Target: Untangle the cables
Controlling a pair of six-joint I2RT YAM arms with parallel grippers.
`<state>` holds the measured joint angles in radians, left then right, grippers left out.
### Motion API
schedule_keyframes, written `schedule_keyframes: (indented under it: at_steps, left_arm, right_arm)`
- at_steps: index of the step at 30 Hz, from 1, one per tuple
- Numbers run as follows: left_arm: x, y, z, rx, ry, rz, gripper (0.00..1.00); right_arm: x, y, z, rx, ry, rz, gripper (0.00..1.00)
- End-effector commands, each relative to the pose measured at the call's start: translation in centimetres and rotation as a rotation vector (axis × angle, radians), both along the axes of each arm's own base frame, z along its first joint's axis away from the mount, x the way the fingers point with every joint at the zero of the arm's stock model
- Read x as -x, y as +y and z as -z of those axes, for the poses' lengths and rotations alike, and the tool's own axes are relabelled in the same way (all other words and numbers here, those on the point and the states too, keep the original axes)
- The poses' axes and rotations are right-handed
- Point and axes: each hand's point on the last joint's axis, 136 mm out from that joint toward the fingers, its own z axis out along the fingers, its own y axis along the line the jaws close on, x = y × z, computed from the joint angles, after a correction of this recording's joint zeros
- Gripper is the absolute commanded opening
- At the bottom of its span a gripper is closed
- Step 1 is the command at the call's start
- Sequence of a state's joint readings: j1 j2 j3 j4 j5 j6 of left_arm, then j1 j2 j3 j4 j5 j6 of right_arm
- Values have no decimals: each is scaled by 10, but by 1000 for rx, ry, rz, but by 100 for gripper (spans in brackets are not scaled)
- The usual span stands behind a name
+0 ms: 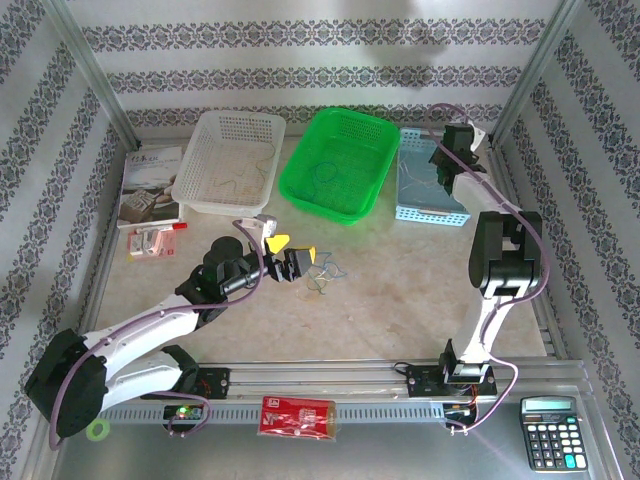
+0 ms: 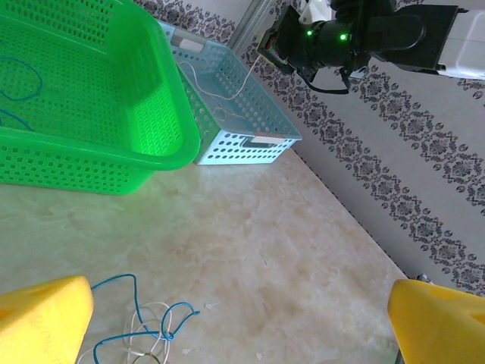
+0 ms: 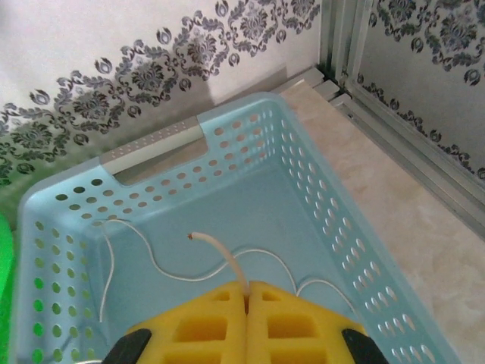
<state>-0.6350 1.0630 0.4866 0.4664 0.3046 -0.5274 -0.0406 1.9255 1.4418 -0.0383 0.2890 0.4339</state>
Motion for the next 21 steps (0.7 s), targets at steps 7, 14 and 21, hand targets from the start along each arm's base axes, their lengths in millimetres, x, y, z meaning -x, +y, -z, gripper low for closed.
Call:
schedule_keyframes:
  at_steps: [7, 14, 21]
  left_arm:
    - [6, 2, 1, -14, -6, -2, 100]
    - [5, 4, 4, -23, -7, -12, 100]
    - [5, 10, 18, -29, 8, -43, 100]
  right_arm:
    - [-6, 20, 1, -193, 37, -142, 46]
    - [3, 50, -57, -288, -103, -235, 53]
    - [37, 117, -85, -331, -177, -398, 54]
